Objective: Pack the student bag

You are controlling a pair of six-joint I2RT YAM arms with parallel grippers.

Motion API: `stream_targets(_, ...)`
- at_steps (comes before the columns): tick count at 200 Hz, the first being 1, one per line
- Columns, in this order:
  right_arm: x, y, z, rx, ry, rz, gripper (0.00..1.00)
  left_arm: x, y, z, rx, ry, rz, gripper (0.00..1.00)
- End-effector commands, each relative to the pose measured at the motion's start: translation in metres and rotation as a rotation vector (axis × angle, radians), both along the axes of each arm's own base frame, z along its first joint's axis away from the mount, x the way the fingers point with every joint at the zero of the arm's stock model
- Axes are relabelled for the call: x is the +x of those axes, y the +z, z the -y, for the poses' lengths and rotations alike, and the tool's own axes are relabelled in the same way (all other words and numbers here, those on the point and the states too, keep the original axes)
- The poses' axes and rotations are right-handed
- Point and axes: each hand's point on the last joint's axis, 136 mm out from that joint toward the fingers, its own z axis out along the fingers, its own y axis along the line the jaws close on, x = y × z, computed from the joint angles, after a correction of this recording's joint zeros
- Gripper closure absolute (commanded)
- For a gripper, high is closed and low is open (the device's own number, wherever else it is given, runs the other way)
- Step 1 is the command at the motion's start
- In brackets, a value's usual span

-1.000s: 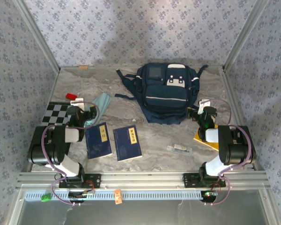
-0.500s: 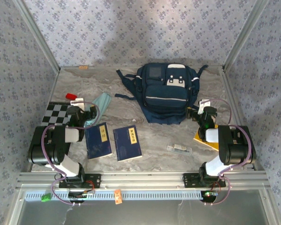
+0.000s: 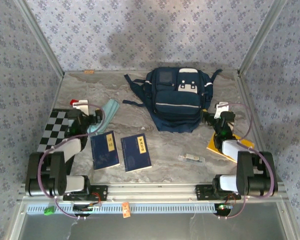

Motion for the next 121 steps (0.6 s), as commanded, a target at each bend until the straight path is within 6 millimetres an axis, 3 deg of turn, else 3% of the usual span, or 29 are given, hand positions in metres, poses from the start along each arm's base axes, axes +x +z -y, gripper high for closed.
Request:
stream_targets(1,-0.005,0.012,0.005,0.037,-0.034,-0.032,0.0,-0.007,0.022,0.002,-0.042,0.004,0.003,0.0)
stream_targets(33,-0.008,0.032,0.001,0.189,-0.051,-0.099,0.0,-0.017,0.053,0.006,-0.123,0.004,0.044,0.0)
stream_targets(74,-0.024,0.022,0.005,0.502,-0.174,-0.214,0.0,-0.028,0.085,-0.001,-0.338,0.123,0.064,0.0)
stream_targets(94,-0.028,0.023,0.004,0.576,-0.17,-0.256,0.0,-0.042,0.08,-0.017,-0.422,0.266,-0.023,0.0)
stream_targets(121,-0.033,0.022,-0.009,0.606,-0.137,-0.312,0.0,-0.048,0.068,-0.014,-0.467,0.286,-0.111,0.0)
